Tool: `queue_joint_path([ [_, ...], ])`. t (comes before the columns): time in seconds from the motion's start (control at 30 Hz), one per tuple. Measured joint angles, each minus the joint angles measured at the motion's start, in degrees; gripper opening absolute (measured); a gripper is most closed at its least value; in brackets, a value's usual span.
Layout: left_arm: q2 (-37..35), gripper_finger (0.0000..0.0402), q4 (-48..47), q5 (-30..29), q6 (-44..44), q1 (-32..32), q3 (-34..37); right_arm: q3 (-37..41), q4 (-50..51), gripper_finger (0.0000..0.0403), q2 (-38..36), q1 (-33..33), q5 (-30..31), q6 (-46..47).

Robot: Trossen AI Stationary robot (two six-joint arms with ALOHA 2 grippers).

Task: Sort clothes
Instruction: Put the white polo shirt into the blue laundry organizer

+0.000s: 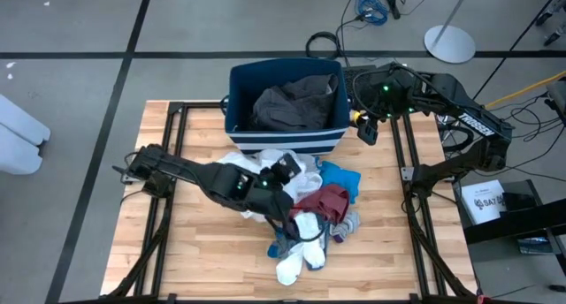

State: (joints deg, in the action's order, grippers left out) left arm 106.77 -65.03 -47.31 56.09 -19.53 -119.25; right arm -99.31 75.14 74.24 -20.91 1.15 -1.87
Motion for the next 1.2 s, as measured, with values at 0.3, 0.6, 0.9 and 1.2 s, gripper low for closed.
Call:
queue_joint_path([
  [0.3, -1.79, 0.0001, 2.09, -3.93, 2.68, 0.06, -14.96, 0.00, 0.59, 0.0226, 0.00, 1.45, -0.10, -1.25],
  [0.6, -8.51, 0.0001, 8.36, -15.24, 13.28, 0.80, -15.70, -0.02, -4.94, 0.0226, 0.00, 10.17, -4.59, -2.41],
  [0.9, -17.69, 0.0001, 9.04, -15.71, 0.98, 0.67, -15.70, 11.82, -23.77, 0.0226, -0.70, 17.60, -4.54, -5.08],
  [1.2, -26.04, 0.0001, 4.72, -12.66, -19.91, 0.68, -15.75, 34.15, -60.34, 0.0226, 0.87, 21.19, -4.10, -8.68],
])
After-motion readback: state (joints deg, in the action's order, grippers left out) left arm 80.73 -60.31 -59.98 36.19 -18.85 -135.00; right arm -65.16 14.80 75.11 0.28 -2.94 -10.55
